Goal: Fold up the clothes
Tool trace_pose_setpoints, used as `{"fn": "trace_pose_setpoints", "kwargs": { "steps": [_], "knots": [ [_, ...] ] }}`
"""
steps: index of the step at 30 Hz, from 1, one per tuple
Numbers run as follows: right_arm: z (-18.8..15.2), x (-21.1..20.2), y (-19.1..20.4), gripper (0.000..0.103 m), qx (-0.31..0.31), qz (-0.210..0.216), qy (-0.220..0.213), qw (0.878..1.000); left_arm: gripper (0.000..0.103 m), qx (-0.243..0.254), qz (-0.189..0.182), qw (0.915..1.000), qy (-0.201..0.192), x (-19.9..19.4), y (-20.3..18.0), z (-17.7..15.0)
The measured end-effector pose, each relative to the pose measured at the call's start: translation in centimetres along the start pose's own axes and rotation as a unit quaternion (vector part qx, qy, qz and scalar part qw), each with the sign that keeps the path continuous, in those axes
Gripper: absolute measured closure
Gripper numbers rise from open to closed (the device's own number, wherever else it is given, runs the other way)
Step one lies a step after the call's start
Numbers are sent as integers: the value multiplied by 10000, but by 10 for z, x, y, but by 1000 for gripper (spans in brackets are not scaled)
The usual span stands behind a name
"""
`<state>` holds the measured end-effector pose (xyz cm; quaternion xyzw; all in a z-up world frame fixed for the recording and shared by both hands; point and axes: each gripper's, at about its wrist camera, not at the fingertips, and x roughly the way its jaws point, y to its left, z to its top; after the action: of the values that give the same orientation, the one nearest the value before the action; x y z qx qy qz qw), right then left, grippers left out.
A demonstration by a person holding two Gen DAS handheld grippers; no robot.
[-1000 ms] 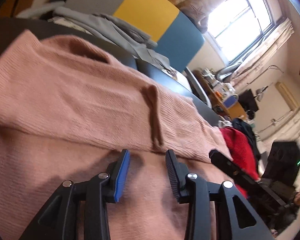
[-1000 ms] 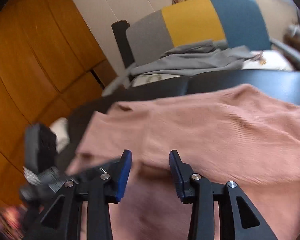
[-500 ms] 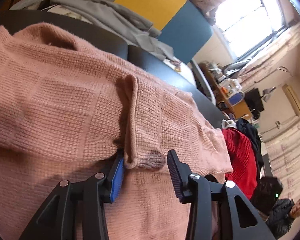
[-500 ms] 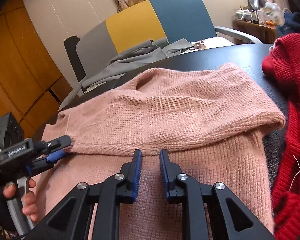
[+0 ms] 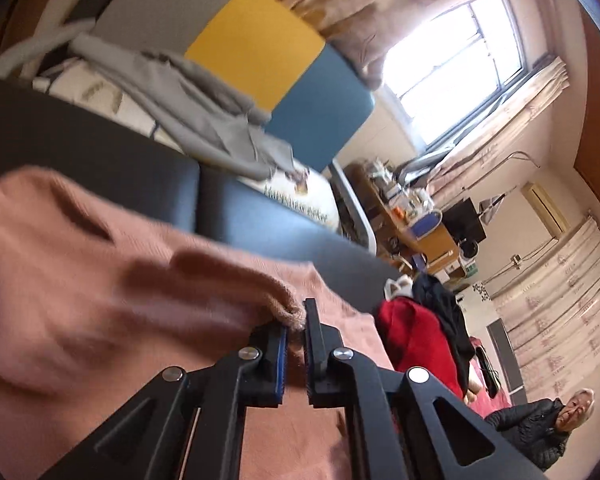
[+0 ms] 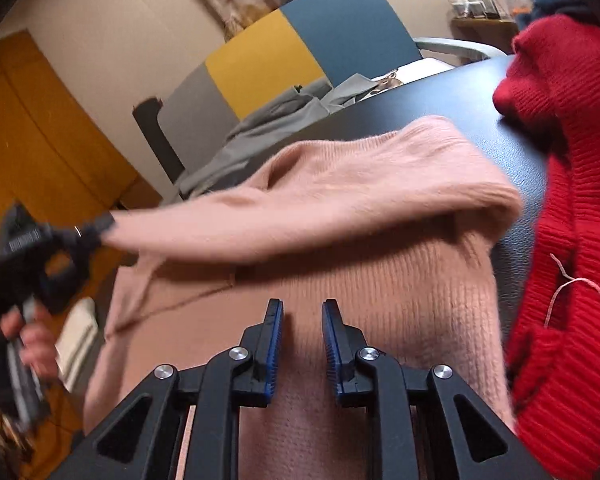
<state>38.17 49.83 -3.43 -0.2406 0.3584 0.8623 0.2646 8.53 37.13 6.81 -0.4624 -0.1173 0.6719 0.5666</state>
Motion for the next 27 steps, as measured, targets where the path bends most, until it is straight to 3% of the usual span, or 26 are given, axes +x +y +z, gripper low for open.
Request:
{"fn": "trace_pose_setpoints", "kwargs": {
  "steps": [7, 12, 16, 20, 24, 27],
  "knots": [
    [25, 7, -13, 83, 78, -569, -101, 9983, 97, -2, 410, 9991, -134, -25, 50, 7],
    [26, 5, -27, 86, 393, -758, -307, 9959, 97, 524, 1101, 9925, 30, -17, 78, -21],
    [28, 4, -26, 84, 301, -672, -132, 9972, 94, 889, 1513, 9843, 211, -1, 95, -46],
    [31, -9, -16, 83, -160, -464, 148, 9987, 93, 571, 1260, 9903, 83, -7, 106, -46],
    [47, -29, -13, 81, -22, -128, -191, 9997, 92, 427, 1117, 9928, 20, -10, 113, -49],
    [63, -7, 3, 81, -309, -203, -113, 9993, 92, 385, 1115, 9930, -19, -12, 114, -52]
  ]
}}
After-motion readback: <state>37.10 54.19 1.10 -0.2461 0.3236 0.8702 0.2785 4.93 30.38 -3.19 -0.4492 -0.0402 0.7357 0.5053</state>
